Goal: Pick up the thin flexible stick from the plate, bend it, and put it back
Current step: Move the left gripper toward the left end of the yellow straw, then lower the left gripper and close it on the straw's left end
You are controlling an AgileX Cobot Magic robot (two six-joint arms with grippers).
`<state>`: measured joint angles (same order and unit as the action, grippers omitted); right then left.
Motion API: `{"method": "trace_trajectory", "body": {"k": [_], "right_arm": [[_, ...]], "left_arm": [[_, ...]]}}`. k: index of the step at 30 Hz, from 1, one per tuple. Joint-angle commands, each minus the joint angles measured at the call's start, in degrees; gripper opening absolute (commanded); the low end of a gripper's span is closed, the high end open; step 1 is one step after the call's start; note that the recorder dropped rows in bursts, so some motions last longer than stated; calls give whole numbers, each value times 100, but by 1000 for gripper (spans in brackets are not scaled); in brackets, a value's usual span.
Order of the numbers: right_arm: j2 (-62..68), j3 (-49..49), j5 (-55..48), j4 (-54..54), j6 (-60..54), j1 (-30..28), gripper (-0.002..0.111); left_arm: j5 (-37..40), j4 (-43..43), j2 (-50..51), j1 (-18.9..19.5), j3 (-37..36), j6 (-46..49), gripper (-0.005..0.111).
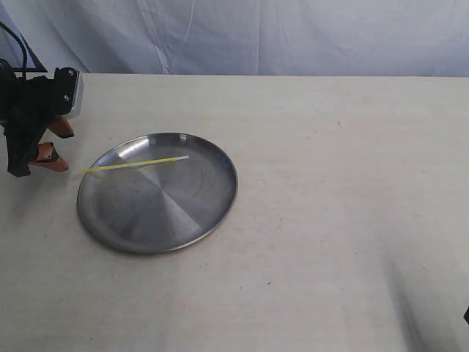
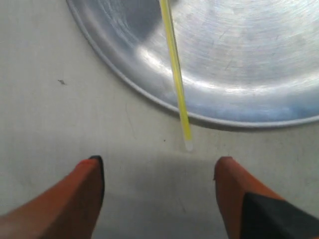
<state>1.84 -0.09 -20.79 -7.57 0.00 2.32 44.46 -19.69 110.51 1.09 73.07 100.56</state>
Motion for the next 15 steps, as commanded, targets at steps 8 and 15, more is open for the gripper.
{"method": "trace_trajectory", "body": {"k": [8, 15], "right_arm": [[-38, 9, 32, 2, 0, -31, -1], [-38, 9, 32, 2, 0, -31, -1]], "left_arm": [[-106, -83, 66, -86, 10, 195, 62], [-117, 150, 325, -292, 10, 195, 62]]}}
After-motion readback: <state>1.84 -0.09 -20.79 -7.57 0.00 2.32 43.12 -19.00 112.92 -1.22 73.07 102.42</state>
